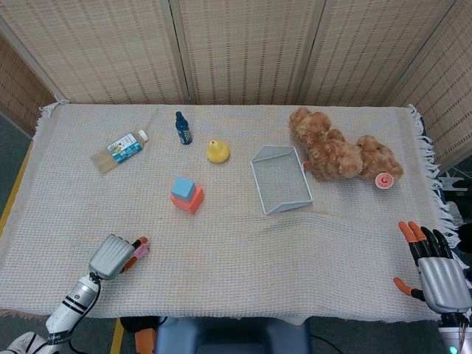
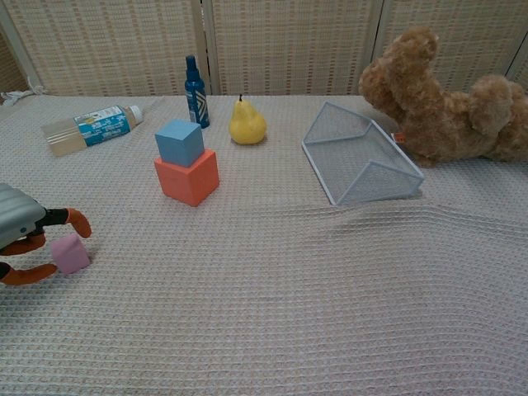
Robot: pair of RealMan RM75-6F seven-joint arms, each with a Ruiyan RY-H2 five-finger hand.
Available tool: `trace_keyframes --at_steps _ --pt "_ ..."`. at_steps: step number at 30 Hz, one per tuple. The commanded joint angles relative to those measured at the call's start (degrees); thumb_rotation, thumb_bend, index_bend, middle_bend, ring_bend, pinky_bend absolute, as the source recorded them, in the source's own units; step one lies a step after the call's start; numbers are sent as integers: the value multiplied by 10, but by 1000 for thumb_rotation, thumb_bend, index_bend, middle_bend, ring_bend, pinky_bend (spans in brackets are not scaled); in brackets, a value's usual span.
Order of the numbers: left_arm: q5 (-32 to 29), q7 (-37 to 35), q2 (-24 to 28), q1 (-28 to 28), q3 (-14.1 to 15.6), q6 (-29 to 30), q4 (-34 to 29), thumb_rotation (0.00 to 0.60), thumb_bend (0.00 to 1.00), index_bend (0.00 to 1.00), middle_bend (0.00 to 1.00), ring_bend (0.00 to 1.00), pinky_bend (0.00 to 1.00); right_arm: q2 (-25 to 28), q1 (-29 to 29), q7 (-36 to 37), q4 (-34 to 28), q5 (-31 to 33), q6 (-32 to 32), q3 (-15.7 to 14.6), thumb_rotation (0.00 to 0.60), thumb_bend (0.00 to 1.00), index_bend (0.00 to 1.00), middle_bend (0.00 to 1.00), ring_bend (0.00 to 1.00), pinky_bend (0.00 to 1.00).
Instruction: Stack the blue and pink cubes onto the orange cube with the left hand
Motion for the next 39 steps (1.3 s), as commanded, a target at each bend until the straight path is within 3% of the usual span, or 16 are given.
trace_keyframes --at_steps 1,11,20,30,39 --pt "4 0 -6 -1 -1 -1 10 600 307 340 1000 1000 1000 0 0 0 0 1 -1 0 600 68 0 0 0 0" --pt "17 -23 -14 0 -1 15 27 600 304 456 1000 1000 1000 -1 1 -4 -1 4 -3 1 600 68 0 0 0 0" --pt "-7 -85 14 3 -12 4 -24 600 306 485 1000 1000 1000 -1 1 -2 0 3 -3 0 600 68 0 0 0 0" --pt "-111 13 143 -17 -90 -44 -214 600 342 497 1000 1000 1000 -2 3 -3 1 7 -8 2 600 67 0 0 0 0" --pt "-194 110 156 -72 -152 -109 -273 600 346 497 1000 1000 1000 -5 8 -10 1 15 -16 4 600 68 0 0 0 0"
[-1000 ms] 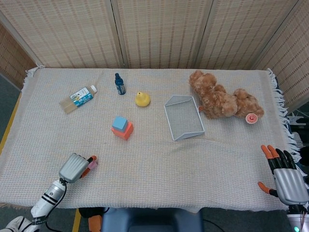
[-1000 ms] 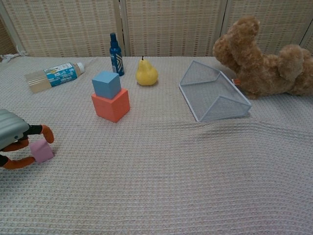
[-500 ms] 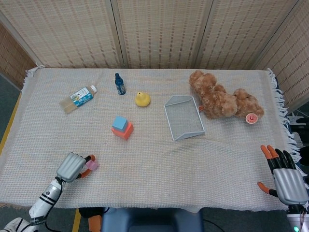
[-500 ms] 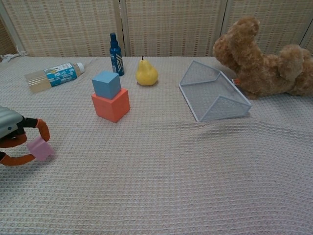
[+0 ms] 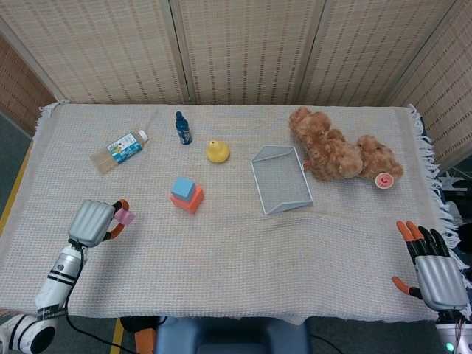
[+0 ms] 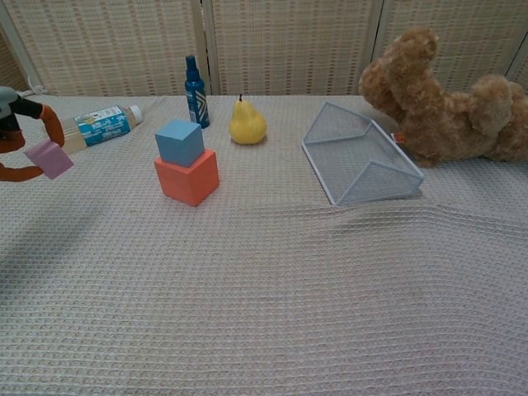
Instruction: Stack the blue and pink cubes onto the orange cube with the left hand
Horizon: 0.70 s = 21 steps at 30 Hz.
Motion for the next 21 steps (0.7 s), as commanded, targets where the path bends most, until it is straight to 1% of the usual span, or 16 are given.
trace_keyframes --at_steps 1,6,15,21 --pt "-39 36 -2 -31 -29 -35 -15 600 347 497 1000 1000 1000 0 0 0 0 2 0 1 600 68 0 0 0 0" --pt "-68 83 -17 -66 -52 -56 -14 600 344 496 1000 1000 1000 4 -3 5 1 3 8 3 600 68 0 0 0 0" --pt "-136 129 -41 -114 -84 -84 -2 600 345 497 1000 1000 1000 12 -4 17 1 9 7 4 600 68 0 0 0 0" --pt "-189 176 -62 -135 -100 -73 -4 600 344 498 1000 1000 1000 17 -4 24 1 12 6 5 600 67 0 0 0 0"
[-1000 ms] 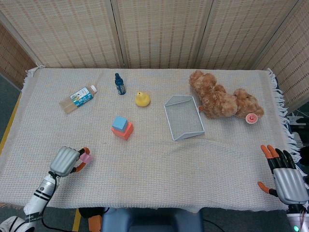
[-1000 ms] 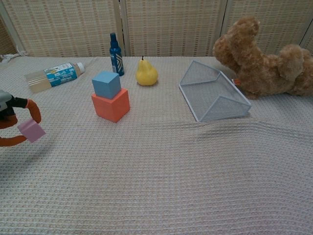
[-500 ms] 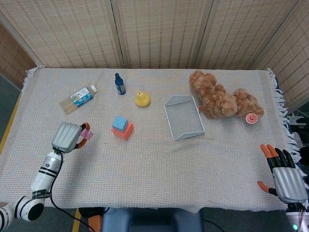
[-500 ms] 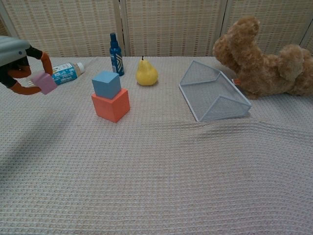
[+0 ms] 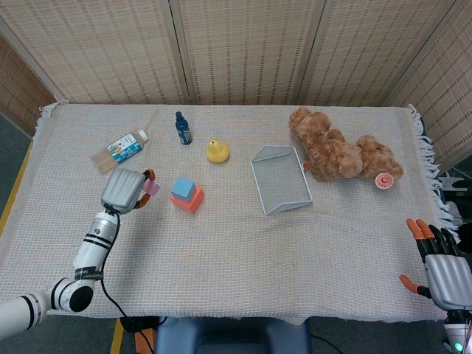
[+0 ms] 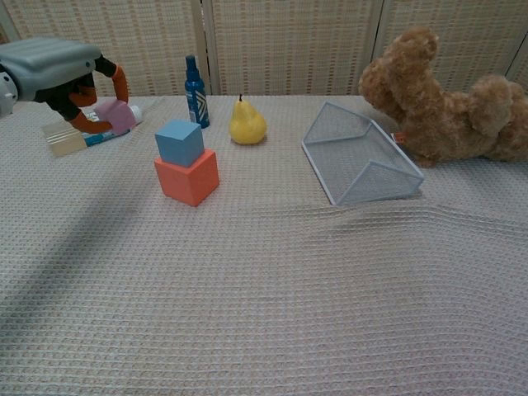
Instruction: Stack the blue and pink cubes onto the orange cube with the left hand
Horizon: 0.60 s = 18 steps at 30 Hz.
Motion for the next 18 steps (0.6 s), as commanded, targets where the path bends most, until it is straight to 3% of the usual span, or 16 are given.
trace_keyframes --at_steps 1,18 --pt "-35 29 -15 -15 -13 9 -5 600 344 499 1000 1000 1000 1 0 1 0 1 -1 0 600 67 0 0 0 0" --pt "-152 122 -61 -85 -23 18 2 600 347 499 1000 1000 1000 18 -13 24 -1 3 13 -3 600 67 0 0 0 0"
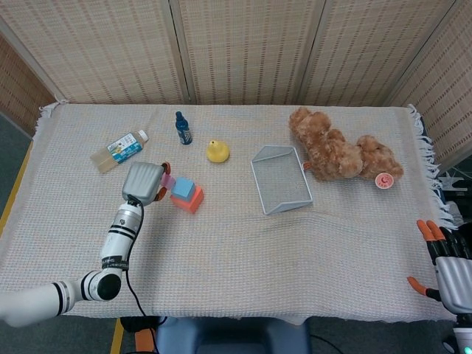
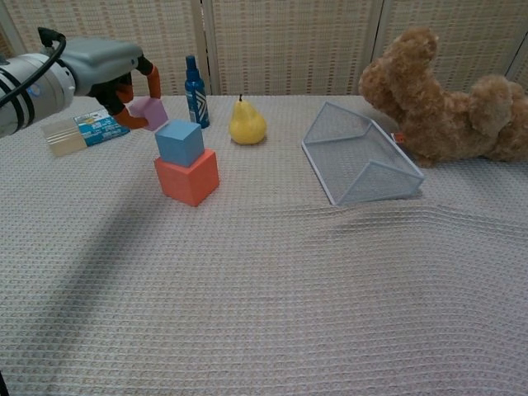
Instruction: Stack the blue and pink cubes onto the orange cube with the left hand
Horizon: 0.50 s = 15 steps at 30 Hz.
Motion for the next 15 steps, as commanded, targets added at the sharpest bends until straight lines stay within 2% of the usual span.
trace_keyframes --at_steps 1,15 --pt "-6 12 -6 -9 2 8 1 600 349 498 1000 1000 1000 2 -1 3 0 -1 -1 -1 600 67 0 0 0 0" --pt "-39 53 -18 -34 13 39 -26 600 353 503 1000 1000 1000 8 -3 13 0 -10 0 -5 600 68 0 0 0 0"
